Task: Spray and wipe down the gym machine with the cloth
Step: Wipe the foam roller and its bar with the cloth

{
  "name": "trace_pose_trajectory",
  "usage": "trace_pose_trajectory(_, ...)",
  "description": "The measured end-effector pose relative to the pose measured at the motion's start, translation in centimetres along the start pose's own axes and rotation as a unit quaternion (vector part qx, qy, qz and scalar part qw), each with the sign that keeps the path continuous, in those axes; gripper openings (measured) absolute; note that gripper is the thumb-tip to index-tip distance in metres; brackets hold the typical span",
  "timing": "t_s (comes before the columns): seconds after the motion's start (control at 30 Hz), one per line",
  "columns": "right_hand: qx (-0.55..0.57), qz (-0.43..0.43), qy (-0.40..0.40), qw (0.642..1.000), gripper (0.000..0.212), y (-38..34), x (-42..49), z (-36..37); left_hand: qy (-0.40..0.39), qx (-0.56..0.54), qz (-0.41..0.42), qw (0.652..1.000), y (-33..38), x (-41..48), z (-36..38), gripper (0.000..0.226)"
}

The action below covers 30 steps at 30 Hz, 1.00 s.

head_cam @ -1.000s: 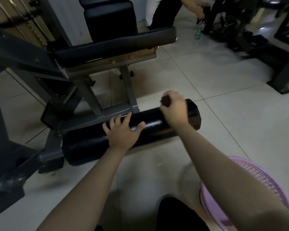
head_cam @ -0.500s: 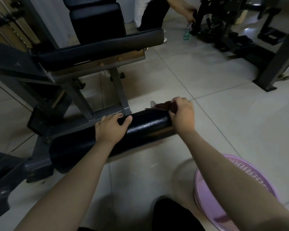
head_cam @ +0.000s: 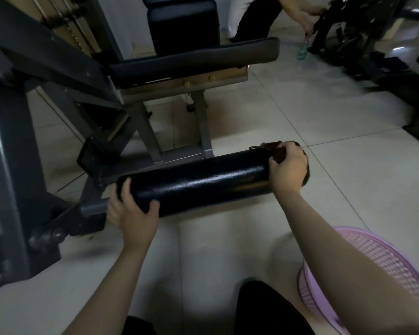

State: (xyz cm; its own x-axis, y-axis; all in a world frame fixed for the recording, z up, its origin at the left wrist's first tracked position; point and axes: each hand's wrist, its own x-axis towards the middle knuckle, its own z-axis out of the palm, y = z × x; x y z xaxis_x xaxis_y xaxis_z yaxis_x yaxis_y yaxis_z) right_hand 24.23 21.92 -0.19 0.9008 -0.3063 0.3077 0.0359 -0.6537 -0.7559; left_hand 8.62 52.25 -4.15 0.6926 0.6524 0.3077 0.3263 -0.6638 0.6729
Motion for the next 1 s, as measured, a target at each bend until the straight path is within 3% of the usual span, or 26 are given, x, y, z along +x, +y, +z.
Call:
trace_pose_trajectory(0.13, 0.005, -0.061, -0.045, 0.997, 0.027, -3.6, -4.2, 2.7, -0.025, -0.085, -0.119, 0.989, -3.5, -1.5, 0.0, 0.107)
trace_pose_trajectory(0.27, 0.039, -0.105, -0.090, 0.990, 0.025, -7.2, -8.1, 5.4, -0.052, -0.183, -0.130, 0.973, -4.3, -1.1, 0.1, 0.117)
trace_pose_trajectory(0.43, 0.060, -0.193, -0.171, 0.964, 0.023, -12.5, -14.6, 10.0, -0.074, -0.188, -0.059, 0.978, -5.8, -1.5, -0.3, 0.104)
trace_pose_trajectory(0.53, 0.068, -0.235, -0.201, 0.949, 0.022, -15.4, -18.2, 12.6, -0.063, -0.132, 0.018, 0.989, -6.5, -1.2, -0.8, 0.072)
trace_pose_trajectory(0.6, 0.082, -0.255, -0.220, 0.938, 0.020, -17.0, -20.0, 13.8, -0.065, -0.138, 0.002, 0.988, -6.3, -1.1, -1.1, 0.052)
trace_pose_trajectory(0.7, 0.090, -0.288, -0.253, 0.919, 0.016, -18.4, -21.4, 14.4, -0.127, -0.156, -0.048, 0.978, -6.5, -0.8, -1.8, 0.054)
trace_pose_trajectory(0.77, 0.094, -0.341, -0.297, 0.887, 0.017, -18.4, -21.0, 14.1, -0.119, -0.151, -0.109, 0.975, -6.6, -0.8, -1.4, 0.063)
trace_pose_trajectory(0.87, 0.064, -0.414, -0.349, 0.838, 0.021, -17.8, -18.3, 13.3, -0.115, -0.249, -0.138, 0.952, -5.7, -1.2, -1.7, 0.082)
trace_pose_trajectory(1.0, 0.053, -0.319, -0.202, 0.924, 0.028, -16.1, -13.8, 12.6, -0.108, -0.298, -0.120, 0.941, -6.5, -0.3, -1.5, 0.095)
